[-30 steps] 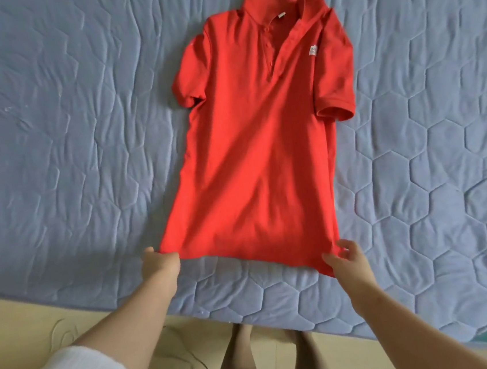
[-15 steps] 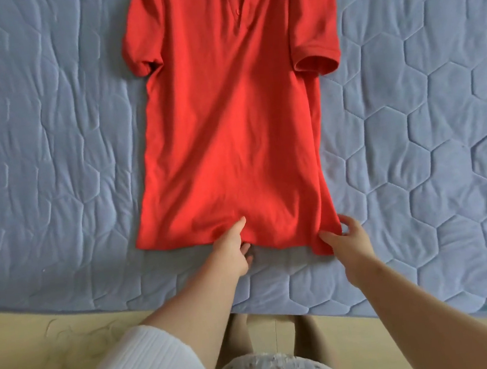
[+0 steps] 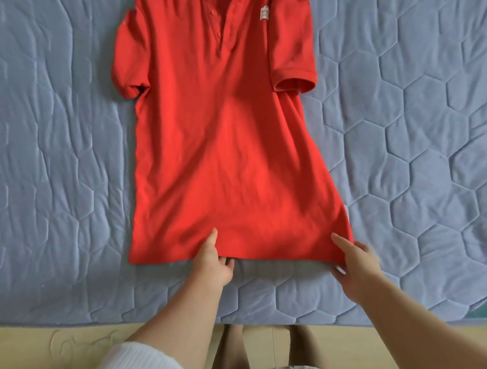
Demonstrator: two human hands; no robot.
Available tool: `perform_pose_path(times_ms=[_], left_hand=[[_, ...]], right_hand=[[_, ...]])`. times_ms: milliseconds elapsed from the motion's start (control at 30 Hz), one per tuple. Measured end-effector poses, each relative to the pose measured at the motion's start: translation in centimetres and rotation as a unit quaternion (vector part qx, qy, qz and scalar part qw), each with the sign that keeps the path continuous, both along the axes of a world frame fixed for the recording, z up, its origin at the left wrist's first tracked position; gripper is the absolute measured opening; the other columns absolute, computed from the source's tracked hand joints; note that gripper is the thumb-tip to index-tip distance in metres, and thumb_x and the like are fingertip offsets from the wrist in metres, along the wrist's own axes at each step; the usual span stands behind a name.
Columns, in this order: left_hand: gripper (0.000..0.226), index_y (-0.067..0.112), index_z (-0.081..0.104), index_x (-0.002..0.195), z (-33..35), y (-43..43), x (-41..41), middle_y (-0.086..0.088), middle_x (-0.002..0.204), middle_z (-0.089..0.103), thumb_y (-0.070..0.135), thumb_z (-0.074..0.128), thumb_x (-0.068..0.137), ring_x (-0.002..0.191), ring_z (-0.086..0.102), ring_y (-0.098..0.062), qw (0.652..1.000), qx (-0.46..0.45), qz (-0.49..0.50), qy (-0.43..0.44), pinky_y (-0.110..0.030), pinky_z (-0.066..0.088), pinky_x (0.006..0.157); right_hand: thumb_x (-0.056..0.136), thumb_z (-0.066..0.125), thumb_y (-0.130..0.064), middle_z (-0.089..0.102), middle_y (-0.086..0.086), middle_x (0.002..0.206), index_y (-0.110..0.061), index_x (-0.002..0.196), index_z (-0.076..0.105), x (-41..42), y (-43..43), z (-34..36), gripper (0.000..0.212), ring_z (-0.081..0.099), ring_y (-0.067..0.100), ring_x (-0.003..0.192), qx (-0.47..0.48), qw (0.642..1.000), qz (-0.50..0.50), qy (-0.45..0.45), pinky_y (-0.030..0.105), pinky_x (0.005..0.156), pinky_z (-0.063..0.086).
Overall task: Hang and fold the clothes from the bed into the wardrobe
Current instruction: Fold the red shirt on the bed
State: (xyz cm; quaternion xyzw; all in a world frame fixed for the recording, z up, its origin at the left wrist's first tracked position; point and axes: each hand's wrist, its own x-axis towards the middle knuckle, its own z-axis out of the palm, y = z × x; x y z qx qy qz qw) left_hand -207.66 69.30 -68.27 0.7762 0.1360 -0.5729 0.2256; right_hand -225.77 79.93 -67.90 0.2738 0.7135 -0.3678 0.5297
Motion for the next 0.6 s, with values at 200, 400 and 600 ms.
perform_pose_path(times_ms=[200, 400, 600], left_hand=[[0.05, 0.006, 0.039, 0.139, -2.7, 0.2, 1.9, -0.003, 0.132, 0.046, 0.007, 0.055, 0.091, 0.115, 0.05, -0.017, 0.996, -0.057, 0.067, -0.02, -0.022, 0.033, 0.101], [0.042, 0.008, 0.049, 0.128, -0.7, 1.9, 3.7, -0.01, 0.109, 0.059, 0.015, 0.062, 0.088, 0.076, 0.058, -0.017, 0.996, -0.052, -0.058, -0.048, -0.022, 0.054, 0.046], [0.038, 0.008, 0.049, 0.126, 1.4, 4.4, 5.0, -0.013, 0.107, 0.057, 0.01, 0.06, 0.089, 0.066, 0.054, -0.017, 0.996, -0.046, -0.046, -0.067, -0.02, 0.049, 0.036]], right_hand=[[0.09, 0.057, -0.003, 0.051, 0.007, 0.079, -0.01, 0.075, 0.046, -0.4, 0.2, -0.8, 0.02, 0.051, 0.016, 0.071, 0.032, 0.993, -0.11, 0.01, 0.04, 0.088, 0.048], [0.091, 0.054, -0.002, 0.05, 0.016, 0.093, -0.001, 0.084, 0.048, 0.2, 1.2, 0.3, 0.01, 0.049, 0.027, 0.093, 0.067, 0.995, -0.067, 0.035, 0.045, 0.091, 0.048], [0.091, 0.049, 0.002, 0.044, 0.01, 0.074, -0.006, 0.075, 0.043, 2.0, 3.6, 1.5, 0.02, 0.044, 0.018, 0.063, 0.117, 0.992, -0.046, 0.026, 0.043, 0.084, 0.047]])
